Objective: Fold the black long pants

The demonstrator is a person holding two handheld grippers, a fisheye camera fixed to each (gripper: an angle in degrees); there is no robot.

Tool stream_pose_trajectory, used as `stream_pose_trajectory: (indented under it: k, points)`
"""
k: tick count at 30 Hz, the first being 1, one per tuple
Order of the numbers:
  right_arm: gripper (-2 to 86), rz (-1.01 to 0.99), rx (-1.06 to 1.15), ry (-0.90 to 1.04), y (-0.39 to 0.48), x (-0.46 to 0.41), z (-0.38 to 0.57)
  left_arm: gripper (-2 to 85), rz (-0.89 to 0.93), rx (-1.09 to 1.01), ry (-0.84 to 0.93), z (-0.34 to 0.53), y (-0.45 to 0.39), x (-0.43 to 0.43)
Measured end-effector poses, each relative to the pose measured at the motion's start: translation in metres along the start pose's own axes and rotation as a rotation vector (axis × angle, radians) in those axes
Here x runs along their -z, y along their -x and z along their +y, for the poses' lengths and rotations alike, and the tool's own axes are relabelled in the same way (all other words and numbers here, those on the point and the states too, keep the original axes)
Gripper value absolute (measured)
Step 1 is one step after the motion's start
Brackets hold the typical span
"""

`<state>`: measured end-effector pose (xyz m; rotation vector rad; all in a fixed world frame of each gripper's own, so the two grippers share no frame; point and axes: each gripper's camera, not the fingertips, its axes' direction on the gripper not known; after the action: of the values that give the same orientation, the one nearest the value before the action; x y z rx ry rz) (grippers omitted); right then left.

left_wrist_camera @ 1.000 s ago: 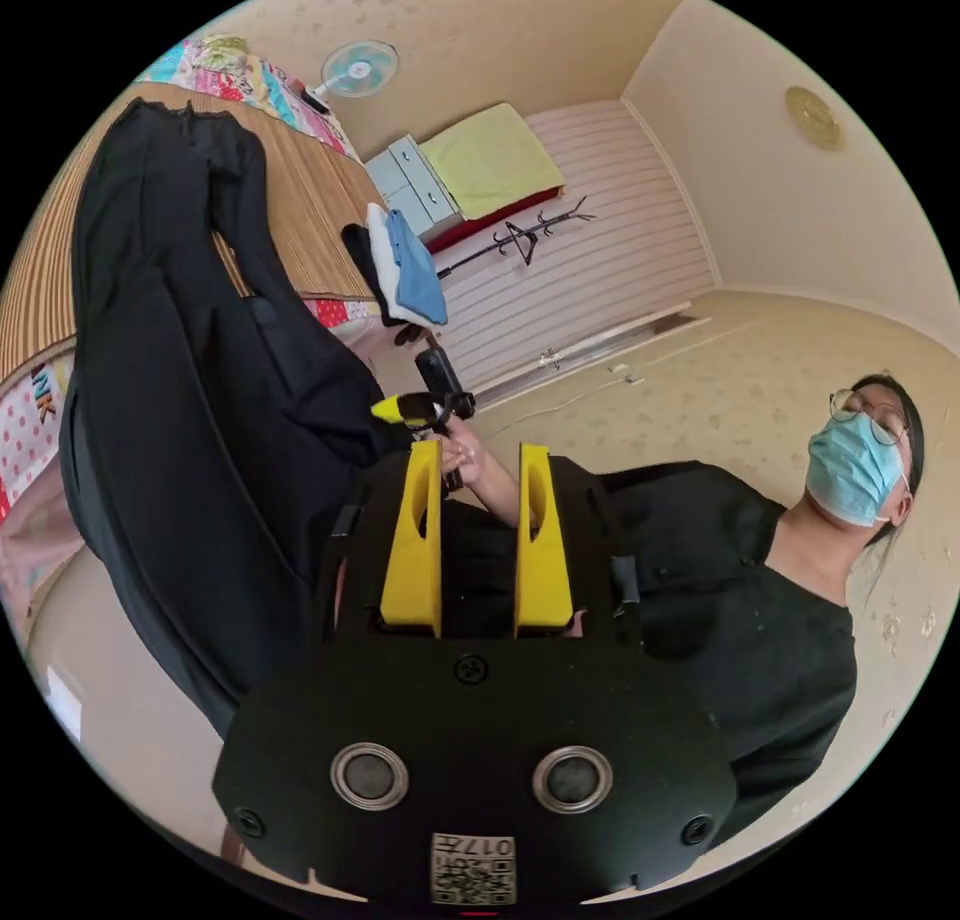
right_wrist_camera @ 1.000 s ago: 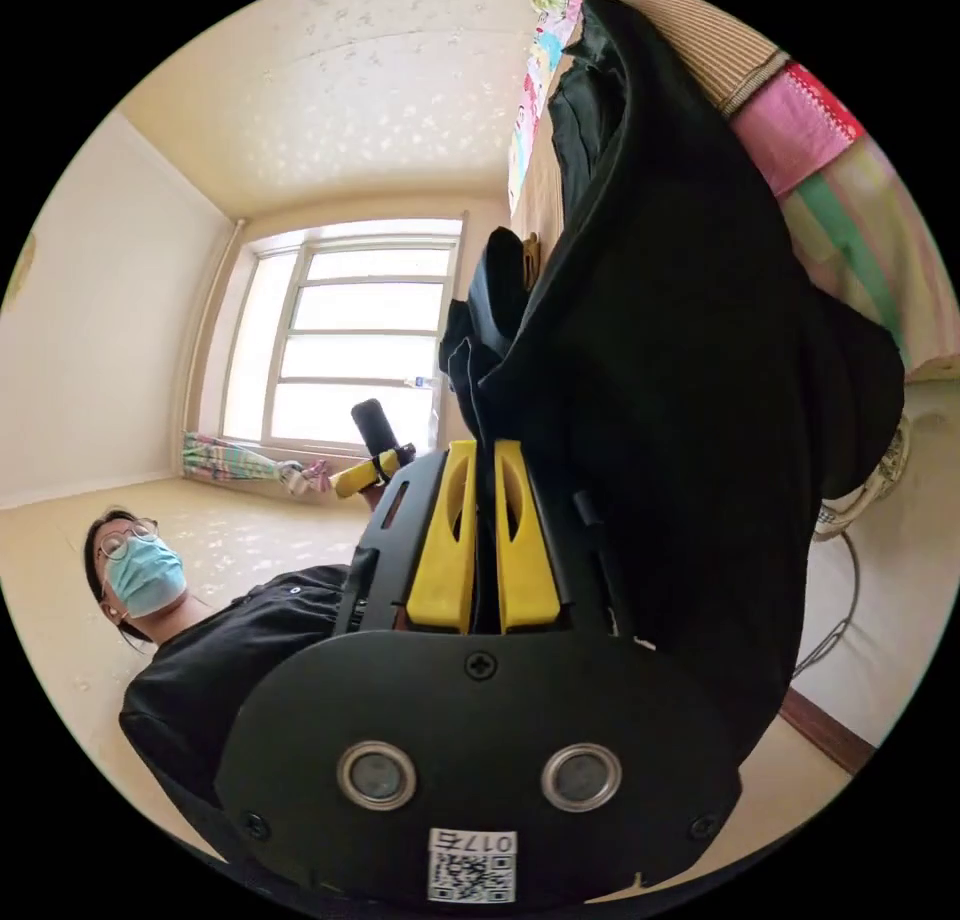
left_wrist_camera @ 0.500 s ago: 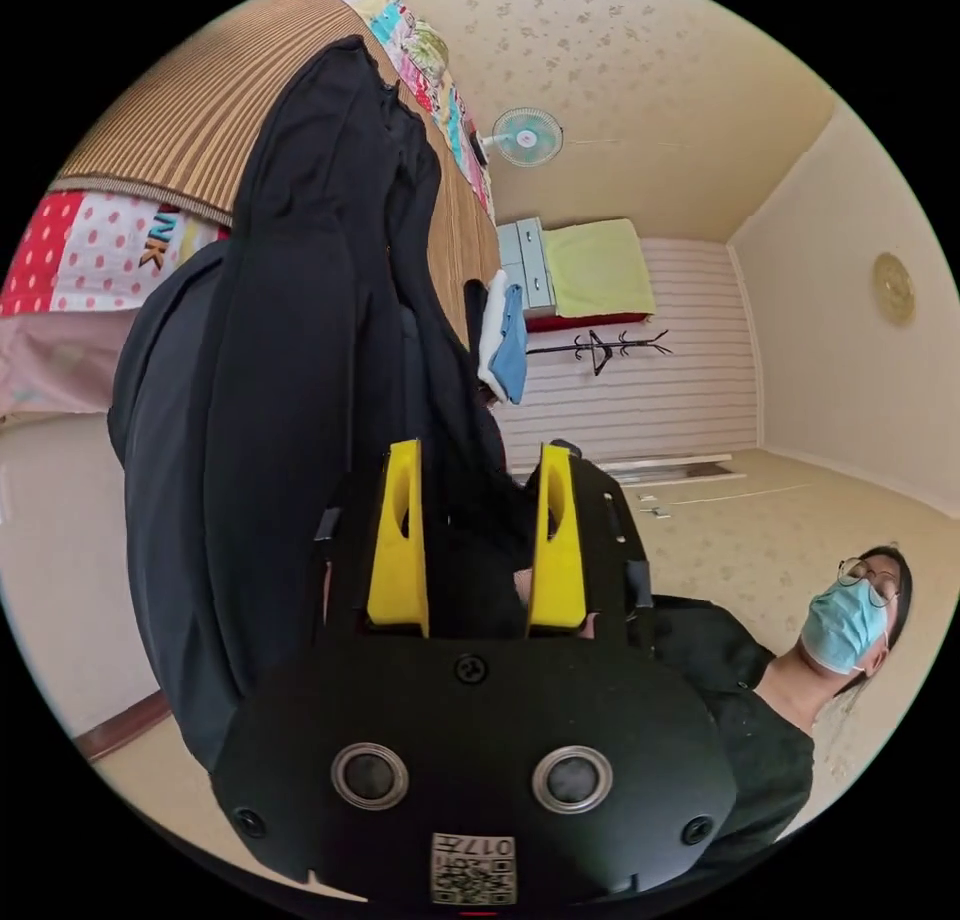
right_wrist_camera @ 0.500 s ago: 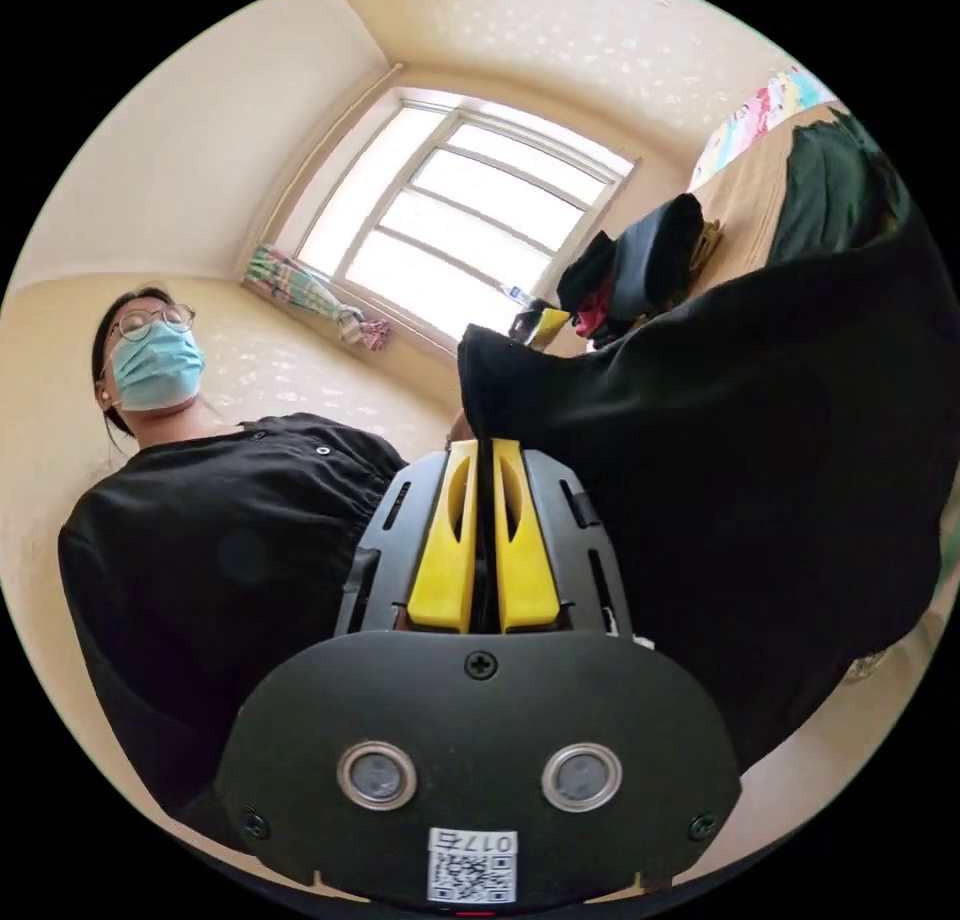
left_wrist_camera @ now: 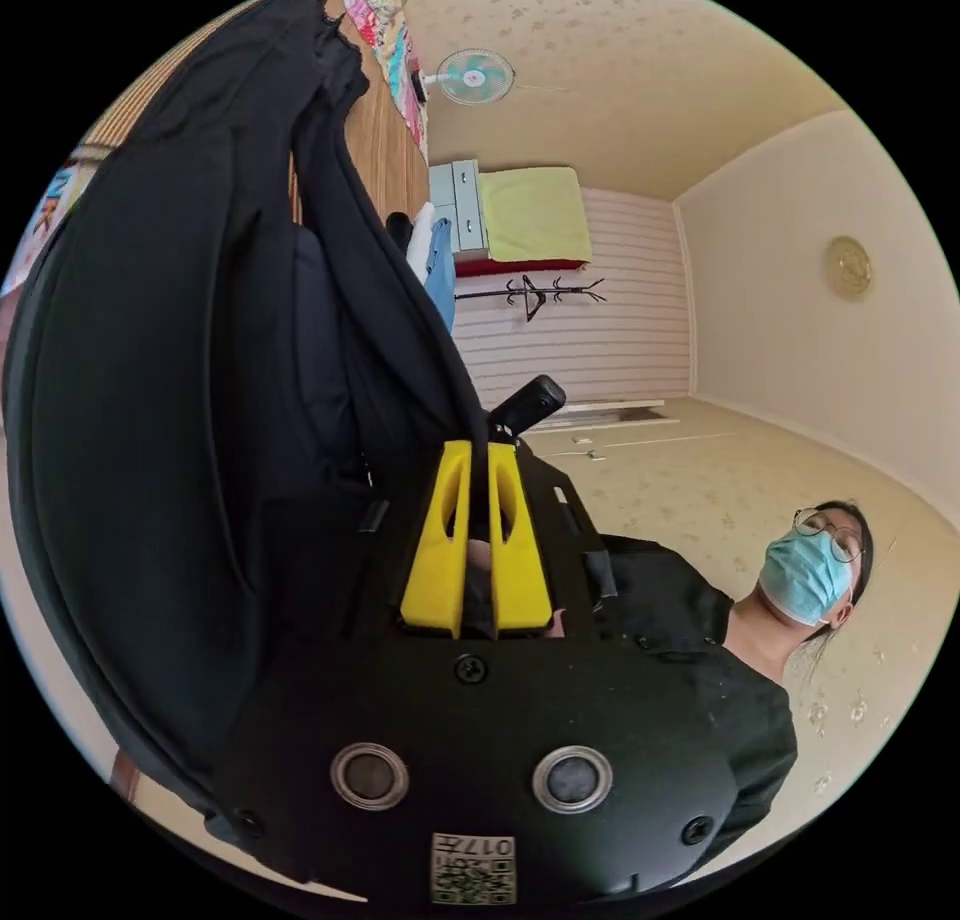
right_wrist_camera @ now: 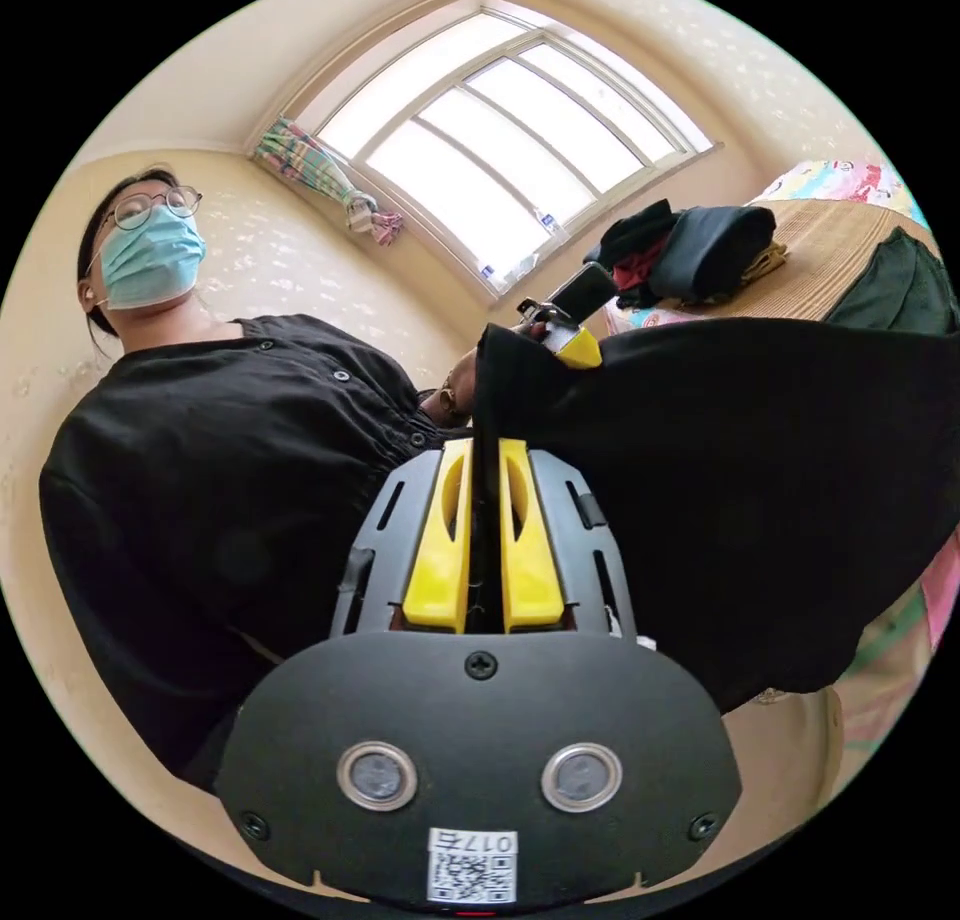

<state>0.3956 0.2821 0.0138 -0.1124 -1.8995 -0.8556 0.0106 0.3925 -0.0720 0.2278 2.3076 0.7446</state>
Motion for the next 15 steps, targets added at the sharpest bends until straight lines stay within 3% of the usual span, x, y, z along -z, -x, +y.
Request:
stream_pose_trajectory:
  k: [2,4,6,9,15]
  points:
    - [6.0,0.036,0.023,0.014,0.007,0.027,-0.014,2.5,-0.087,-0.070,0.020,0.001,-0.022,-0.009]
    - [7.6,0.208,-0.072,-0.067,0.003,0.066,-0.038,1.9,-0.166,-0.129,0.039,0.002,-0.041,-0.018]
    - [10.7,0.405,-0.305,-0.246,-0.025,0.121,-0.076,1.6,-0.227,-0.180,0.060,0.003,-0.058,-0.030]
    - [13.5,0.532,-0.608,-0.351,-0.097,0.164,-0.123,1.3,-0.235,-0.209,0.077,0.004,-0.068,-0.043]
    - [14.3,0.953,-0.969,-0.182,-0.230,0.143,-0.199,0.6,-0.197,-0.220,0.081,0.011,-0.071,-0.059]
